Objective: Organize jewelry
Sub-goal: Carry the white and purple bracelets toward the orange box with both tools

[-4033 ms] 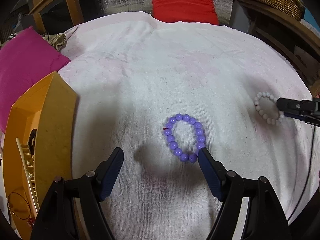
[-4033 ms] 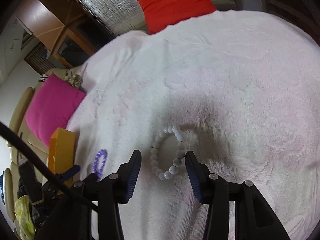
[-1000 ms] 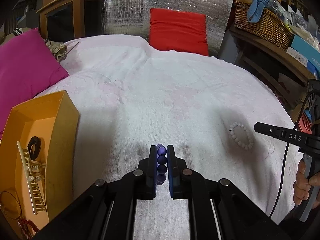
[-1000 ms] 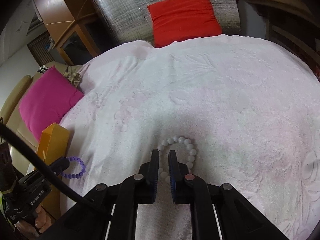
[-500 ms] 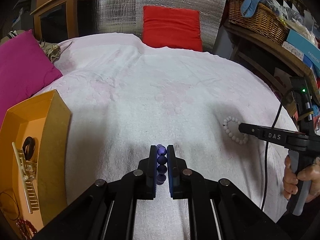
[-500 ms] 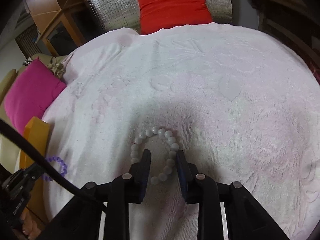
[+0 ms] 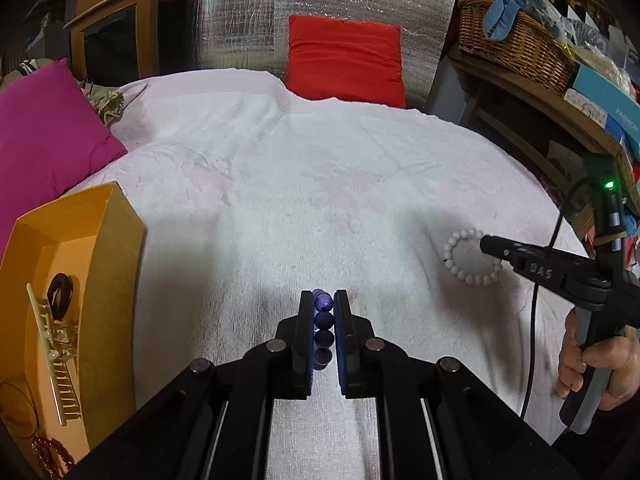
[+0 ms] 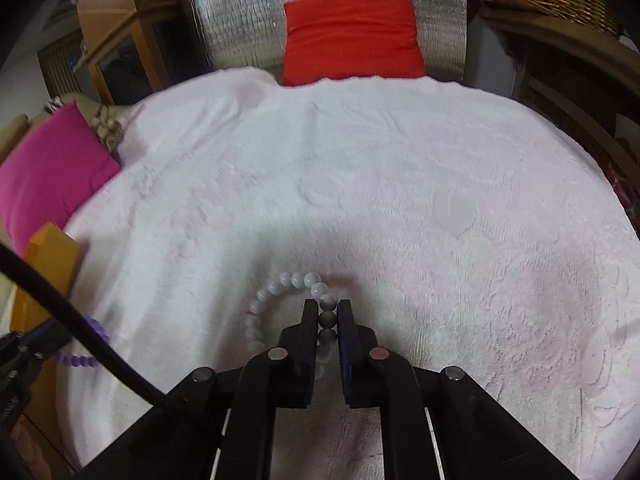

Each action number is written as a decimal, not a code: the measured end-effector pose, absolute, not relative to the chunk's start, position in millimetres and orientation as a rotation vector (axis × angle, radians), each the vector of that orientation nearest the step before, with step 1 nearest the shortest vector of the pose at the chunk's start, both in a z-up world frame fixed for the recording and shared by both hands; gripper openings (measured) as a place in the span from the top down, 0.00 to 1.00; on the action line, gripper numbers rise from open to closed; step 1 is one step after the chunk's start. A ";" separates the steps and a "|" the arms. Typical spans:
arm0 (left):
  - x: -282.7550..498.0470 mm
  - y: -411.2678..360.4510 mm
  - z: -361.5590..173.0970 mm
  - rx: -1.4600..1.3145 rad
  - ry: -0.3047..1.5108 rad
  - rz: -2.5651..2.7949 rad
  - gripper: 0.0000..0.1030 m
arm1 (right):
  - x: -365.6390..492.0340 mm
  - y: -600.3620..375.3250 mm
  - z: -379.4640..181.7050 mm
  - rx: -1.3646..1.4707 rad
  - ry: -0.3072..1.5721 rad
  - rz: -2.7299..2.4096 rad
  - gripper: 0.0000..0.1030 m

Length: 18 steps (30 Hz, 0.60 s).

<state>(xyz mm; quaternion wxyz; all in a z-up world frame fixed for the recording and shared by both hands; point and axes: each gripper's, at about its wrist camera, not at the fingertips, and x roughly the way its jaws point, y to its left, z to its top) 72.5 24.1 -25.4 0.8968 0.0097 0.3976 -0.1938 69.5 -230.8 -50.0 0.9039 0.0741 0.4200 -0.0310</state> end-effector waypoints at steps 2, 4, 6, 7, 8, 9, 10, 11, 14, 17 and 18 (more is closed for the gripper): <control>69.3 24.8 -21.8 0.014 0.813 -0.411 0.91 | 64.0 -230.9 -40.5 0.169 0.833 -0.049 0.90; 66.2 25.6 -17.4 0.008 0.802 -0.423 0.91 | 57.6 -229.0 -30.6 0.180 0.797 -0.029 0.90; 61.9 27.0 -12.4 0.001 0.786 -0.435 0.91 | 53.6 -225.8 -24.1 0.182 0.773 -0.012 0.90; 59.1 28.1 -9.3 -0.003 0.777 -0.445 0.91 | 50.6 -223.6 -19.8 0.181 0.754 -0.003 0.90; 56.4 29.2 -6.7 -0.006 0.767 -0.454 0.91 | 49.5 -220.9 -16.4 0.180 0.740 0.004 0.90; 52.9 30.6 -3.7 -0.007 0.754 -0.463 0.91 | 46.7 -218.7 -11.9 0.180 0.719 0.014 0.90; 50.5 30.8 -0.8 -0.005 0.743 -0.468 0.91 | 45.3 -216.0 -8.7 0.182 0.705 0.022 0.90; 48.4 31.5 1.4 -0.003 0.733 -0.473 0.91 | 42.1 -214.7 -4.4 0.187 0.687 0.032 0.90; 41.8 35.2 7.1 0.004 0.704 -0.484 0.91 | 35.2 -210.6 5.5 0.201 0.647 0.059 0.90; 38.6 39.8 9.5 0.009 0.690 -0.473 0.91 | 31.5 -204.3 12.1 0.198 0.623 0.073 0.90; 38.0 41.3 9.5 0.008 0.688 -0.466 0.91 | 31.3 -202.4 12.9 0.197 0.621 0.076 0.90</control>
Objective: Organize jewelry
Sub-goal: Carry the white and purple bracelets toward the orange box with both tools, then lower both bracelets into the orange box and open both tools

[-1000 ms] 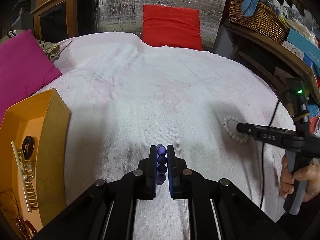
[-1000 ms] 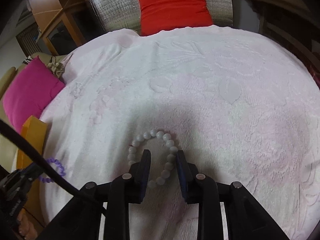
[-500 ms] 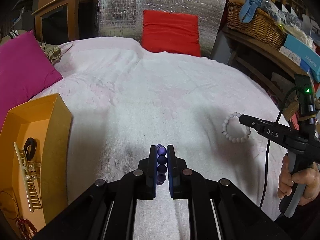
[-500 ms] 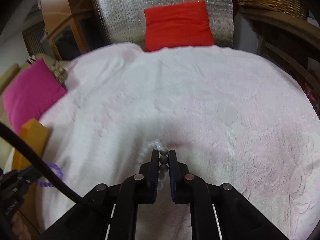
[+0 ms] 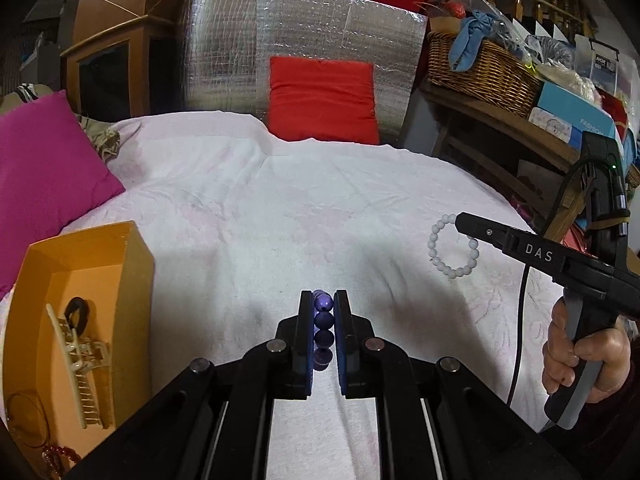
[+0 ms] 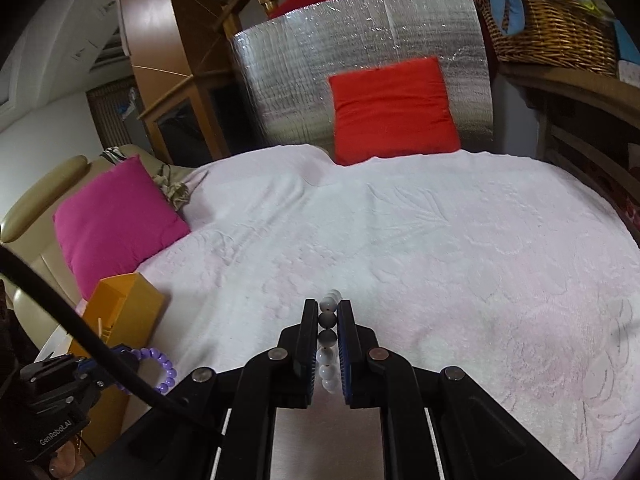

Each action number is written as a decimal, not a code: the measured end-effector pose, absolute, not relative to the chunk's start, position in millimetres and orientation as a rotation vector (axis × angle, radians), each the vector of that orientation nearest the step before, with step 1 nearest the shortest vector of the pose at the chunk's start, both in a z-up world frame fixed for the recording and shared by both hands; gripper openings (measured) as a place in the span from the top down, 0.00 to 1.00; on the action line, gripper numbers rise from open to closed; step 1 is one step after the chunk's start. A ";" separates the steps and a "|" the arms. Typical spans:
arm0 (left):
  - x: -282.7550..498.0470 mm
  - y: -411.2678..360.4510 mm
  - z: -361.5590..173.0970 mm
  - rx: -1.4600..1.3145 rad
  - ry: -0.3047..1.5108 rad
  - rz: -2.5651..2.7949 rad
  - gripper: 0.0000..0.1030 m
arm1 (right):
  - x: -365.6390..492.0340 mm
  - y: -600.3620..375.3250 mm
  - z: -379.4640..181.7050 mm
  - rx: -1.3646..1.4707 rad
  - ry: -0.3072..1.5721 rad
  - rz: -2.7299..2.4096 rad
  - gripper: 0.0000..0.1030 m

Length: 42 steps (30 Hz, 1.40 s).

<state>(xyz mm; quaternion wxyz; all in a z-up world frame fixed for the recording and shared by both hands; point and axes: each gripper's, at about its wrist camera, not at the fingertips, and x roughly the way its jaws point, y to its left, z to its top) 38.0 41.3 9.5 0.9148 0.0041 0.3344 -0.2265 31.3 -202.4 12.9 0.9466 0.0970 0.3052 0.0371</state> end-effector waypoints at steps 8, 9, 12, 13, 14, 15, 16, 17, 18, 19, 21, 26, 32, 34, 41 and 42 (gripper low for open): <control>33.6 54.5 14.2 0.010 0.667 -0.414 0.91 | 29.8 -186.9 18.5 0.203 0.619 0.104 0.90; 33.1 56.0 15.0 0.010 0.665 -0.409 0.91 | 29.6 -184.5 19.3 0.205 0.618 0.108 0.90; 30.0 62.0 19.3 -0.002 0.650 -0.405 0.91 | 30.2 -174.7 21.9 0.209 0.614 0.129 0.90; 28.9 65.2 21.4 -0.013 0.646 -0.413 0.91 | 30.6 -169.6 23.1 0.210 0.613 0.140 0.90; 27.1 69.5 23.8 -0.028 0.639 -0.422 0.91 | 31.0 -164.8 23.8 0.209 0.611 0.148 0.90; 25.9 72.8 26.1 -0.040 0.633 -0.431 0.91 | 31.0 -160.0 24.1 0.205 0.609 0.155 0.90; 24.4 77.3 28.7 -0.057 0.625 -0.442 0.91 | 30.9 -154.9 24.3 0.200 0.607 0.163 0.90; 22.5 82.8 31.6 -0.077 0.614 -0.454 0.91 | 30.8 -150.0 24.2 0.195 0.605 0.170 0.90; 20.9 86.6 34.1 -0.091 0.603 -0.460 0.91 | 30.4 -145.4 23.9 0.190 0.602 0.178 0.90; 18.5 92.6 37.7 -0.105 0.585 -0.465 0.91 | 30.4 -140.9 23.2 0.186 0.599 0.186 0.90; 15.0 101.0 43.1 -0.112 0.559 -0.454 0.91 | 31.7 -134.5 21.8 0.183 0.601 0.198 0.90; 10.0 125.6 50.1 -0.127 0.519 -0.417 0.91 | 34.9 -118.5 19.7 0.173 0.606 0.225 0.90; 4.8 164.1 50.3 -0.158 0.499 -0.354 0.91 | 36.1 -90.5 22.3 0.153 0.602 0.286 0.90; 2.6 183.1 51.0 -0.173 0.489 -0.323 0.91 | 38.0 -79.6 24.8 0.158 0.605 0.312 0.90; 2.7 251.1 41.0 -0.224 0.527 -0.165 0.91 | 47.7 -25.2 41.4 0.125 0.633 0.429 0.90; 3.5 259.1 38.4 -0.239 0.538 -0.152 0.91 | 51.5 -17.1 42.9 0.129 0.643 0.447 0.90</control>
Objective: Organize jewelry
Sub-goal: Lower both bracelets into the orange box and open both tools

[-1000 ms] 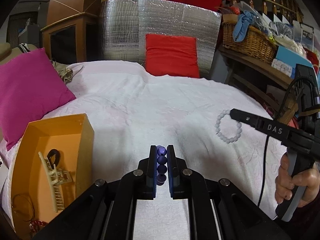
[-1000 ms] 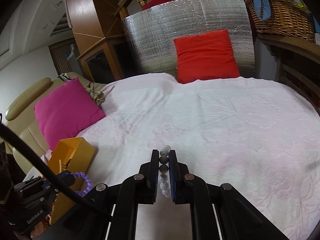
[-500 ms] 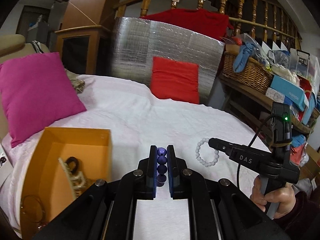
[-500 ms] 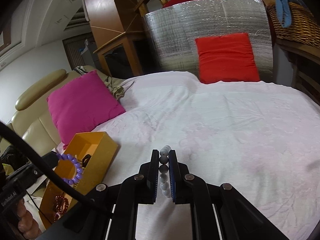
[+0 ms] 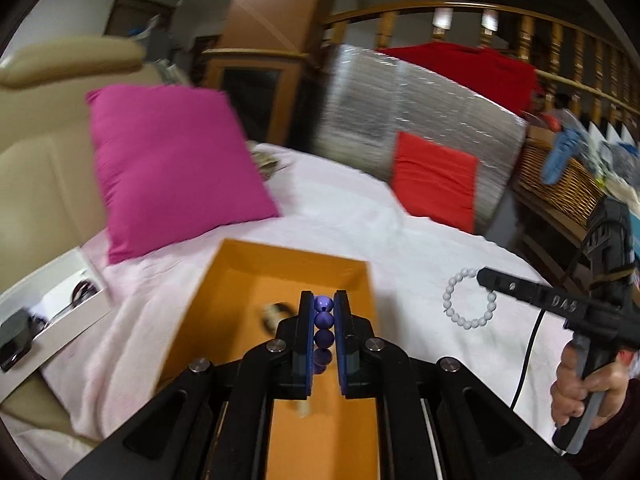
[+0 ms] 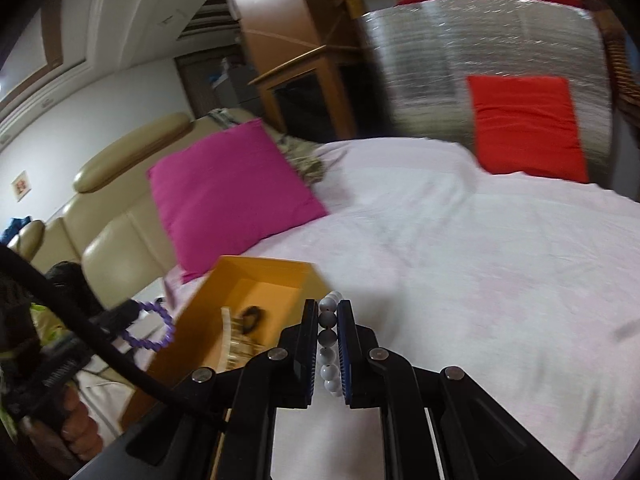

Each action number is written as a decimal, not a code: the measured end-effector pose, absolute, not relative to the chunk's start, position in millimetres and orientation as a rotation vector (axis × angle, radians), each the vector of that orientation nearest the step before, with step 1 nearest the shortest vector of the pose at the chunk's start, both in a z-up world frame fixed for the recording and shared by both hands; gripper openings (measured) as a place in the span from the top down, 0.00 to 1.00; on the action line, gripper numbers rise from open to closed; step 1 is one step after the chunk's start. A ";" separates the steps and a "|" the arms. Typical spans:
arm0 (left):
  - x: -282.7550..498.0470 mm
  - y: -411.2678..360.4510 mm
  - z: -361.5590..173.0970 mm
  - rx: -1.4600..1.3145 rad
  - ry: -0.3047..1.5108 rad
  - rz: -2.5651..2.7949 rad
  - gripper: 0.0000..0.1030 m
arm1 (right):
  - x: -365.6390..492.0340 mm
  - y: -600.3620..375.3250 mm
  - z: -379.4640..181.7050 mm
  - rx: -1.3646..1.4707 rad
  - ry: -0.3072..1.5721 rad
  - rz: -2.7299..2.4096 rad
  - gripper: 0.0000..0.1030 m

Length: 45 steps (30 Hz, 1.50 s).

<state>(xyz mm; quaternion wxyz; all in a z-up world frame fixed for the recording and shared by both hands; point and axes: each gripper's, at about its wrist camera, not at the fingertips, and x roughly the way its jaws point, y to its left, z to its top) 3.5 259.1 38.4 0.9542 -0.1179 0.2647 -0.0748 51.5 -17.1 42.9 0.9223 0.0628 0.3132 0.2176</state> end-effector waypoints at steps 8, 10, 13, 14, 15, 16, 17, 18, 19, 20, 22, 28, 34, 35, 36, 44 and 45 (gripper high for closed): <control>16.2 289.5 9.7 -0.320 0.664 -0.098 0.91 | 96.6 77.6 39.7 0.094 0.804 0.553 0.90; 21.2 290.3 2.5 -0.323 0.694 -0.090 0.91 | 107.5 97.5 35.8 0.081 0.828 0.562 0.90; 28.4 291.8 -7.7 -0.317 0.732 -0.067 0.91 | 122.3 123.3 29.7 0.027 0.834 0.542 0.90; 31.3 292.9 -11.1 -0.320 0.744 -0.058 0.91 | 127.1 130.5 26.7 0.005 0.836 0.532 0.90; 34.6 294.5 -14.0 -0.321 0.756 -0.050 0.91 | 132.2 135.7 22.5 -0.005 0.847 0.523 0.90; 36.6 296.0 -15.9 -0.320 0.764 -0.040 0.91 | 136.5 138.9 18.5 -0.005 0.862 0.516 0.90; 40.2 296.9 -19.7 -0.320 0.776 -0.027 0.91 | 140.6 140.3 13.6 -0.004 0.878 0.511 0.90; 42.7 297.8 -22.9 -0.322 0.790 -0.024 0.91 | 143.6 140.4 12.5 -0.006 0.886 0.505 0.90; 45.7 297.5 -26.1 -0.325 0.804 -0.022 0.91 | 147.3 141.6 6.3 -0.015 0.896 0.488 0.90; 48.8 296.7 -28.6 -0.325 0.815 -0.019 0.91 | 150.6 141.9 2.4 -0.018 0.904 0.478 0.90; 53.6 295.3 -32.5 -0.323 0.833 -0.016 0.91 | 157.2 139.2 -8.3 -0.007 0.934 0.462 0.90; 62.5 289.4 -37.1 -0.301 0.851 0.006 0.91 | 165.8 132.5 -18.7 0.030 0.964 0.443 0.90; 73.6 287.0 -45.5 -0.278 0.881 0.044 0.91 | 173.8 129.8 -28.6 0.048 0.995 0.427 0.90; 75.1 286.8 -46.6 -0.280 0.887 0.045 0.91 | 174.7 128.8 -29.9 0.047 0.999 0.420 0.90; 76.1 286.6 -47.2 -0.281 0.890 0.042 0.91 | 175.5 127.7 -31.5 0.043 1.003 0.413 0.90; 81.2 283.0 -49.3 -0.259 0.902 0.063 0.89 | 176.0 125.3 -34.7 0.012 1.016 0.383 0.89; 80.5 283.7 -48.6 -0.260 0.901 0.066 0.85 | 175.7 124.9 -34.1 0.010 1.015 0.379 0.89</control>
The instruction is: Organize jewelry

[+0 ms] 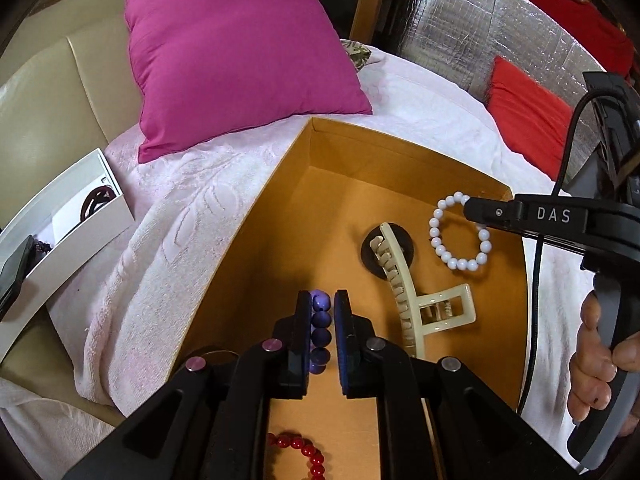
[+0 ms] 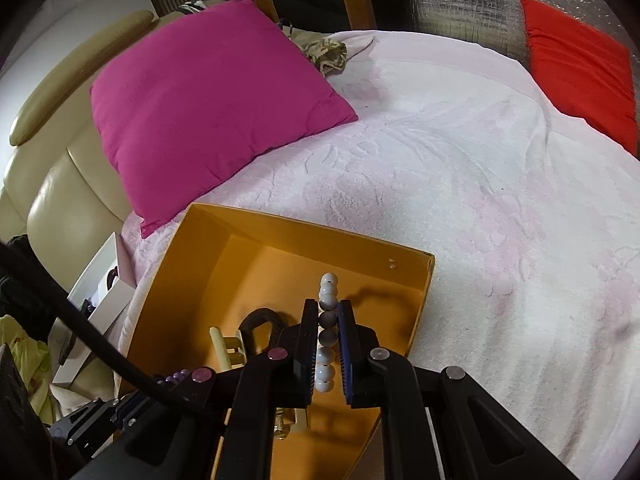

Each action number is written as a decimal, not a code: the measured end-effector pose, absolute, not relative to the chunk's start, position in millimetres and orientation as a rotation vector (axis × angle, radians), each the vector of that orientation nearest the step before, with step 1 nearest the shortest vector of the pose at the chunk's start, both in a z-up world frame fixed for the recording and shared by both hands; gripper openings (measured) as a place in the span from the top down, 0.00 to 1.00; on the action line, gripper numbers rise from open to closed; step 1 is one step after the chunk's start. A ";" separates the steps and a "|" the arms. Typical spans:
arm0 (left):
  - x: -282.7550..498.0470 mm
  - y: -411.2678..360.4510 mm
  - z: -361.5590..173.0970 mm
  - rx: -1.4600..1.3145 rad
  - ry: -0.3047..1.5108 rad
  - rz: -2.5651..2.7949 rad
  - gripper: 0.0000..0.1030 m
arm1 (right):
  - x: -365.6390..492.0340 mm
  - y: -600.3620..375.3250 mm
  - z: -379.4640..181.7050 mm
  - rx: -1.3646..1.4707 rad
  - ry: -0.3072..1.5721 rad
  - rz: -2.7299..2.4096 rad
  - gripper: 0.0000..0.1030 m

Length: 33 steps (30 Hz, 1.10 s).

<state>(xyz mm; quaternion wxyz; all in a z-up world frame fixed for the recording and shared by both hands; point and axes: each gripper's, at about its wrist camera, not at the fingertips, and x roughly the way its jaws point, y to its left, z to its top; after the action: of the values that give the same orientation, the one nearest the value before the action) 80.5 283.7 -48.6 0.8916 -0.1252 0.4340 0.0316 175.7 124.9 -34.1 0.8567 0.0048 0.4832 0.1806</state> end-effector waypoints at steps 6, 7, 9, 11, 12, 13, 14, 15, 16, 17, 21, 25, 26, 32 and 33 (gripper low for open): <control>73.2 287.0 -39.5 -0.243 0.856 0.119 0.49 | 174.2 122.7 -30.6 0.005 1.019 0.365 0.77; 72.2 286.6 -37.5 -0.234 0.846 0.125 0.48 | 173.0 121.5 -29.2 0.007 1.014 0.362 0.75; 69.7 284.5 -33.9 -0.203 0.827 0.141 0.48 | 169.5 119.0 -25.3 0.013 0.989 0.360 0.75; 68.1 282.0 -30.7 -0.176 0.811 0.154 0.47 | 164.4 114.9 -19.4 0.027 0.964 0.374 0.75; 67.5 280.9 -28.7 -0.169 0.803 0.160 0.45 | 161.2 112.8 -16.1 0.032 0.951 0.378 0.75; 66.2 279.7 -26.6 -0.163 0.792 0.167 0.41 | 157.6 110.4 -12.1 0.034 0.933 0.380 0.75; 64.5 279.0 -23.7 -0.158 0.777 0.177 0.39 | 154.3 108.2 -8.4 0.034 0.918 0.380 0.75; 62.7 278.3 -21.1 -0.154 0.763 0.185 0.37 | 149.9 104.9 -3.9 0.032 0.902 0.380 0.75; 60.7 277.0 -17.6 -0.148 0.745 0.196 0.36 | 145.8 101.5 0.2 0.029 0.889 0.380 0.75; 59.3 275.9 -14.8 -0.144 0.732 0.203 0.35 | 142.9 99.4 3.2 0.028 0.881 0.379 0.75; 54.5 265.9 -4.1 -0.120 0.689 0.235 0.26 | 126.4 80.9 17.9 0.031 0.848 0.372 0.75; 46.8 250.9 2.8 -0.068 0.658 0.259 0.23 | 111.5 62.5 24.4 0.033 0.847 0.362 0.75; 45.1 248.5 3.4 -0.056 0.655 0.266 0.22 | 107.6 58.7 25.0 0.033 0.847 0.358 0.75; 21.4 233.2 7.9 0.024 0.613 0.312 0.17 | 78.9 32.2 26.2 0.058 0.872 0.354 0.75; 18.5 232.3 8.1 0.028 0.606 0.316 0.16 | 72.5 28.0 26.6 0.059 0.874 0.356 0.74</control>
<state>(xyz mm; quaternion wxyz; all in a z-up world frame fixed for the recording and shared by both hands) 18.5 232.3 8.1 0.9421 0.0137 0.2970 0.1549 72.5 28.0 26.6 0.8904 0.0282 0.4208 0.1712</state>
